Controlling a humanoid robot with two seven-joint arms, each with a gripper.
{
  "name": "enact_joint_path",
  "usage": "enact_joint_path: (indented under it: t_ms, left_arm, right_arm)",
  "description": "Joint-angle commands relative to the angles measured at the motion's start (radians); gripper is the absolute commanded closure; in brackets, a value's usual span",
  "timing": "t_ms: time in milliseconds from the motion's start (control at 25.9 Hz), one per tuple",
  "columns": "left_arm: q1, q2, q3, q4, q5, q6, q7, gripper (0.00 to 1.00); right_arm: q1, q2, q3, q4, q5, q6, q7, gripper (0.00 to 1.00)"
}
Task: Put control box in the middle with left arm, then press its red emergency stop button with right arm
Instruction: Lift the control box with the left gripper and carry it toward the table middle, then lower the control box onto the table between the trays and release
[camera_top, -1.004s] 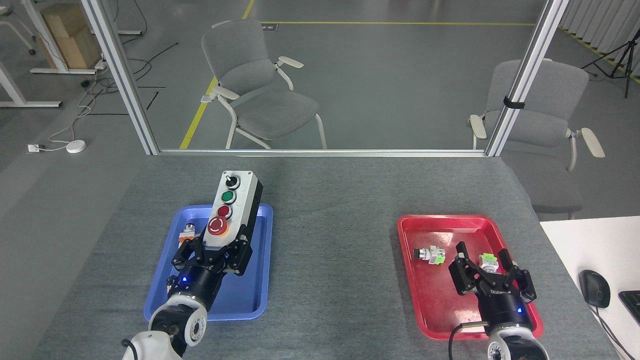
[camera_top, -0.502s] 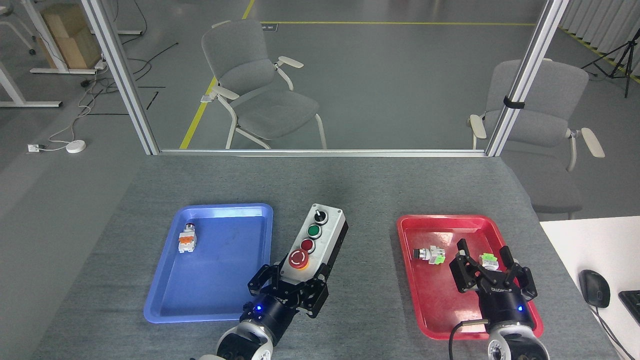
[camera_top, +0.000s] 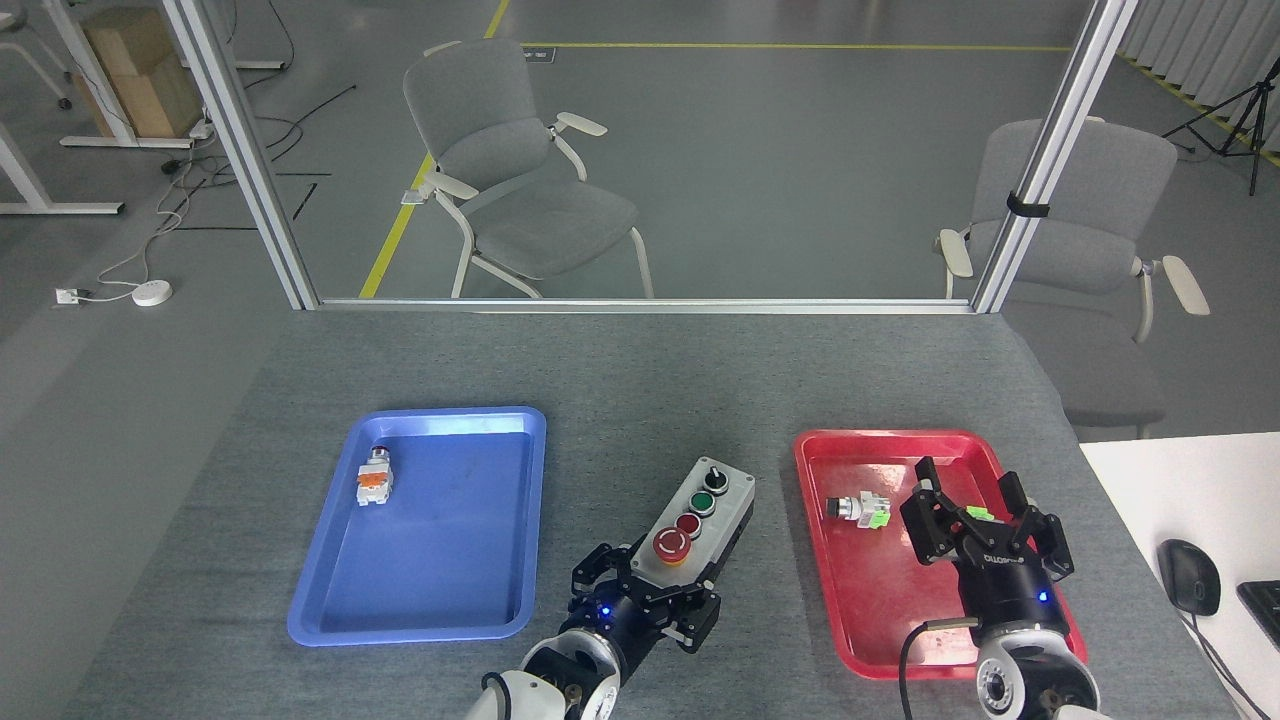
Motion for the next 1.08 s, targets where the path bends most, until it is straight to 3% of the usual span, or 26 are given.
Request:
enact_joint_path:
  t_ms: [0, 116, 270, 386, 464, 502, 734, 811, 888, 1004, 1043]
  left_arm:
    - [-0.031, -0.011, -0.027, 0.059, -0.001, 0.006, 0.005, 1.00]
    - [-0.030, -0.011, -0.035, 0.082, 0.001, 0.015, 0.002, 1.00]
    - [-0.030, -0.011, -0.036, 0.105, 0.002, 0.015, 0.005, 0.78]
    - [-0.031, -0.012, -0.035, 0.105, 0.002, 0.027, 0.005, 0.31]
    - [-0.031, -0.011, -0.036, 0.105, 0.002, 0.053, 0.006, 0.10]
    - [-0.031, -0.011, -0.036, 0.105, 0.005, 0.062, 0.008, 0.04]
    - [0.004, 0.002, -0.027, 0.059, 0.017, 0.058, 0.014, 0.02]
    - [0.064, 0.032, -0.013, -0.022, 0.017, 0.055, 0.014, 0.01]
    - [0.130, 0.100, 0.011, -0.119, 0.019, 0.049, 0.016, 0.01]
    - [0.230, 0.180, 0.042, -0.268, 0.040, 0.049, 0.017, 0.01]
    - [0.262, 0.195, 0.054, -0.309, 0.048, 0.049, 0.017, 0.01]
  right_arm:
    - [-0.002, 0.003, -0.005, 0.000, -0.005, 0.004, -0.006, 0.01]
    - [-0.002, 0.005, -0.006, 0.000, -0.005, 0.004, -0.006, 0.01]
    - [0.000, 0.002, -0.006, 0.000, -0.008, 0.004, -0.007, 0.02]
    - [0.000, 0.002, -0.006, 0.002, -0.010, 0.006, -0.006, 0.02]
    - [0.001, -0.006, -0.005, 0.005, -0.025, 0.006, -0.004, 0.02]
    - [0.006, -0.006, -0.005, 0.006, -0.033, 0.006, -0.004, 0.02]
    - [0.013, -0.004, -0.003, 0.008, -0.036, 0.008, -0.003, 0.11]
    - [0.015, -0.006, -0.002, 0.011, -0.036, 0.006, -0.003, 0.21]
    - [0.018, -0.006, 0.001, 0.026, -0.034, 0.006, -0.003, 0.38]
    - [0.018, -0.009, 0.009, 0.066, -0.037, -0.011, -0.001, 0.85]
    - [0.018, -0.012, 0.009, 0.068, -0.037, -0.029, -0.001, 0.96]
